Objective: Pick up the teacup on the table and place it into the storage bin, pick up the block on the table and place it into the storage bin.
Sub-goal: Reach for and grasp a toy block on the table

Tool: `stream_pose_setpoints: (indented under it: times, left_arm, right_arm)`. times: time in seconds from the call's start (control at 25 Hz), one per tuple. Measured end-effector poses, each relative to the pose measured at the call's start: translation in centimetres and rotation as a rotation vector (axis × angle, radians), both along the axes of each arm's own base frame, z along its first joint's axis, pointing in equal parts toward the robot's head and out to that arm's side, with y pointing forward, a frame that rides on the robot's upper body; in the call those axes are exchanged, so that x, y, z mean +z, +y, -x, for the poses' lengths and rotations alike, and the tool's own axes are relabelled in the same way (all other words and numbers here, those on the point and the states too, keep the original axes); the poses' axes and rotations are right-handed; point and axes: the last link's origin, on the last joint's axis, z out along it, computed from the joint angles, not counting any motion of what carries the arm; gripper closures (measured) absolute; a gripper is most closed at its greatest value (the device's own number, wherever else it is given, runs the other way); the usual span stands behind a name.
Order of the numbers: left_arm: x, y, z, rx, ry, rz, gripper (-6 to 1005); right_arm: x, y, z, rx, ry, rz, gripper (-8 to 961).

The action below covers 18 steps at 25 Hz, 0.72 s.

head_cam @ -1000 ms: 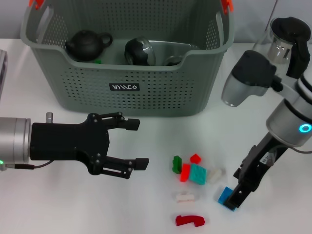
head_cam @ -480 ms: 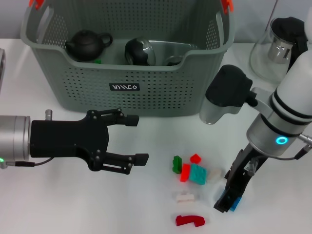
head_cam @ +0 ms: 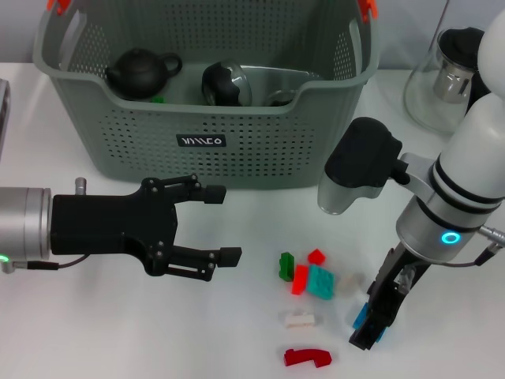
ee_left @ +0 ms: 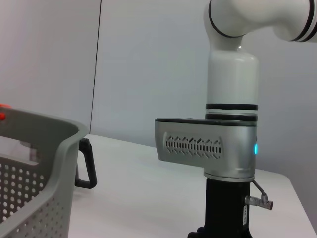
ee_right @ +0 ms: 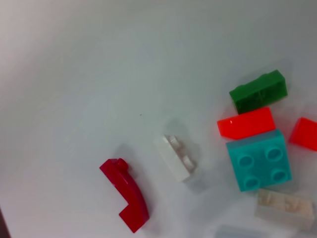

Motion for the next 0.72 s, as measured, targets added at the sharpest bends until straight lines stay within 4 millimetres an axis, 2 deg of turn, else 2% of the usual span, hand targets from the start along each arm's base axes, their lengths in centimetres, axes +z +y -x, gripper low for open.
stream_pose_setpoints:
  times: [0.48, 0.6, 0.72]
  left_arm:
    - [-0.01, 0.06, 0.04, -0.002, 0.0, -0.009, 73]
    - [-0.11, 0.09, 0.09, 0.002, -0.002, -0.009, 73]
    - [-0.24, 0.18, 0.05, 0.0, -0.006, -0.004, 73]
  right_arm:
    - [-0.34, -0.39, 0.27, 0.019, 0.001, -0.01, 66]
    - [-0.38, -0.52, 0.27, 0.021, -0.006, -0.01, 276]
    - [-0.5, -0.67, 0.2, 0.019, -0.015, -0.008, 294]
